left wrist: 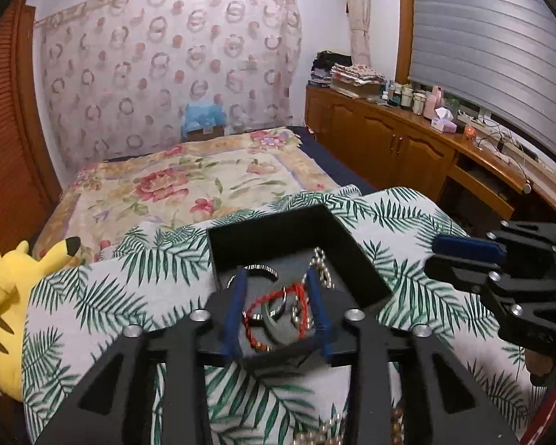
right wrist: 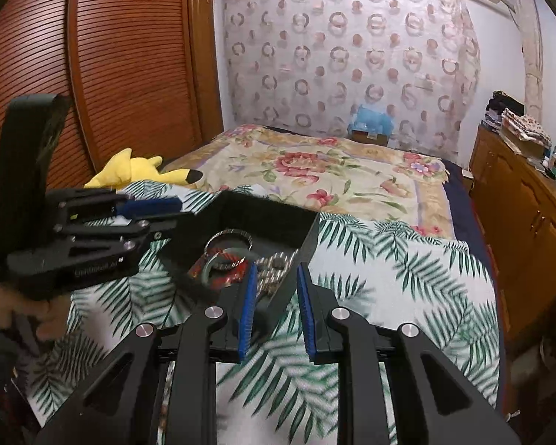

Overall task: Organize jewelry
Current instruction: 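Open both tools and move them back toward the jewelry pile, then position the left tool around the silver hair pins while the right tool approaches the pearls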

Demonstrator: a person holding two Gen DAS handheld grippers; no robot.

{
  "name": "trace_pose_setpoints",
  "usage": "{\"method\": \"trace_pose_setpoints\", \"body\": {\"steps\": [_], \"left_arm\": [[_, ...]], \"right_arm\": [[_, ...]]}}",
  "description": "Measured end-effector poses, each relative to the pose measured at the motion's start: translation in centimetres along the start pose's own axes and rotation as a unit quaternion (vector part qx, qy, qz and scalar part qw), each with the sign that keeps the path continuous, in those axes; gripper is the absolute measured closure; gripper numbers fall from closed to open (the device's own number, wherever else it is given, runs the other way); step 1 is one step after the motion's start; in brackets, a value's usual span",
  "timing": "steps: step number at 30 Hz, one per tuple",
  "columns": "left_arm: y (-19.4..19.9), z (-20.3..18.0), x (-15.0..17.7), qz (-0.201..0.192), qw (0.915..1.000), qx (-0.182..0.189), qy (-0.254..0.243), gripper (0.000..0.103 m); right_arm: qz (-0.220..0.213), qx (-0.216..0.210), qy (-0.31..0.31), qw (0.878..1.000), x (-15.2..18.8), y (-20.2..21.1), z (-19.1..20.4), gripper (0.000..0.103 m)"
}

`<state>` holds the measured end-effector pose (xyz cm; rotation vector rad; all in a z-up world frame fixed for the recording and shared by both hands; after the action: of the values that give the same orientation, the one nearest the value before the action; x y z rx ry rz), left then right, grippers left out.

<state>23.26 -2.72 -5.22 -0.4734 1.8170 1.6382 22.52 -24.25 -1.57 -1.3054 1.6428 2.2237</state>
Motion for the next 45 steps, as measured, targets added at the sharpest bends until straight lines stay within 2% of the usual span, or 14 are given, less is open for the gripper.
{"method": "trace_pose_setpoints", "body": {"steps": [4, 6, 11, 14, 19, 23, 25, 27, 35, 45], "left_arm": [[1.2, 0.1, 2.6, 0.005, 1.0000, 0.000, 0.003, 0.064], [2.0, -0.2, 3.8, 0.007, 1.0000, 0.003, 0.005, 0.055], [3.8, -0.2, 7.3, 0.010, 0.9999, -0.006, 0.006, 0.049], [4.7, -0.2, 8.6, 0.009, 0.9999, -0.010, 0.009, 0.039], [5.5, -0.4, 11.1, 0.018, 0.9997, -0.010, 0.014, 0.035], [6.4, -0.7, 12.4, 0.017, 0.9996, -0.015, 0.015, 0.028], [6.6, -0.8, 12.8, 0.023, 0.9995, -0.012, 0.018, 0.028], [6.6, -1.2, 13.1, 0.033, 0.9993, -0.013, 0.010, 0.027], [7.0, -4.0, 14.5, 0.059, 0.9982, 0.004, -0.008, 0.026], [4.4, -6.6, 15.7, 0.100, 0.9943, 0.031, -0.015, 0.026]], "right_arm": [[-0.004, -0.009, -0.005, 1.000, 2.9, 1.2, 1.0, 0.079], [-0.004, -0.014, -0.009, 1.000, 4.4, 1.8, 1.7, 0.079], [0.003, -0.008, -0.004, 1.000, 7.1, 2.5, 2.8, 0.079], [0.007, -0.004, -0.003, 1.000, 8.4, 2.7, 3.4, 0.079], [0.019, -0.002, -0.002, 1.000, 10.3, 2.6, 3.8, 0.079], [0.030, 0.006, -0.003, 1.000, 11.7, 2.2, 3.8, 0.078], [0.035, 0.008, -0.004, 0.999, 12.1, 2.0, 3.9, 0.076], [0.038, 0.008, -0.002, 0.999, 12.5, 1.8, 3.8, 0.067], [0.054, 0.001, -0.010, 0.998, 13.4, 1.0, 3.2, 0.067], [0.056, -0.003, -0.012, 0.998, 13.7, 0.9, 3.3, 0.067]]}}
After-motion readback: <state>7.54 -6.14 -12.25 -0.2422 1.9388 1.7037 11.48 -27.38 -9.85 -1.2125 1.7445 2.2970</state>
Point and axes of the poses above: each gripper's, at about its wrist camera, not at the fingertips, and y roughly against the way its jaws point, z to its left, x to its underside, the point moved 5 cm from there along -y, roughly the way its jaws point, and after that the axes turned 10 degrees about z, right-handed, at the moved point
